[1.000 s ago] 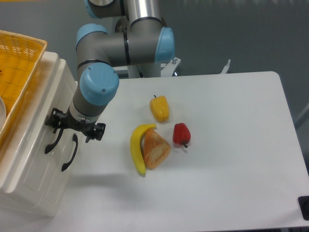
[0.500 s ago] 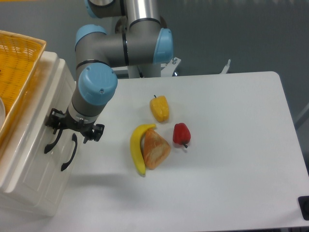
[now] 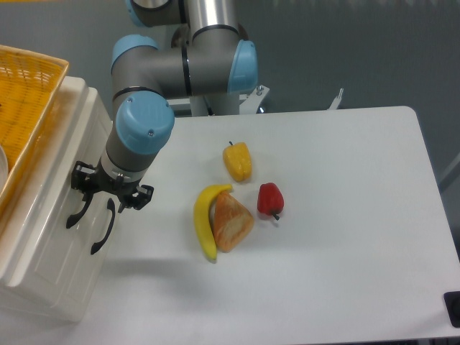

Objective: Slide open the top white drawer
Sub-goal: 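Lower the gripper onto the black handle of the upper drawer, then close the gripper around the upper drawer's black handle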

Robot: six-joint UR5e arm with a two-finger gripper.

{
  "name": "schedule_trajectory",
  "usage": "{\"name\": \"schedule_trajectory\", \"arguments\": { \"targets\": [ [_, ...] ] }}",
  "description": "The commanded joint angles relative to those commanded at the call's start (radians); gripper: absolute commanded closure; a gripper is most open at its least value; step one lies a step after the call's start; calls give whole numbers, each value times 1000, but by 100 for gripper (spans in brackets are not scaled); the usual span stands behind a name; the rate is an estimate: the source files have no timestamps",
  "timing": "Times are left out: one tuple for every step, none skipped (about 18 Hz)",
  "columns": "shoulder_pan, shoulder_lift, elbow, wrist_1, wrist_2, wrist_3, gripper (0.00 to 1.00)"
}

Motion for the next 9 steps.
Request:
{"name": "schedule_trajectory", "arguments": {
  "targets": [
    [-2,2,0,0,0,0,33],
    [-2,0,0,0,0,0,34],
    [-2,0,0,0,0,0,35],
    [-3,2,0,0,0,0,37],
    [-3,0,2,0,0,0,39],
    [-3,0,0,0,0,0,42],
    [-3,0,0,0,0,0,44],
    [-3,0,0,0,0,0,46],
    [-3,0,0,0,0,0,49]
  ]
}}
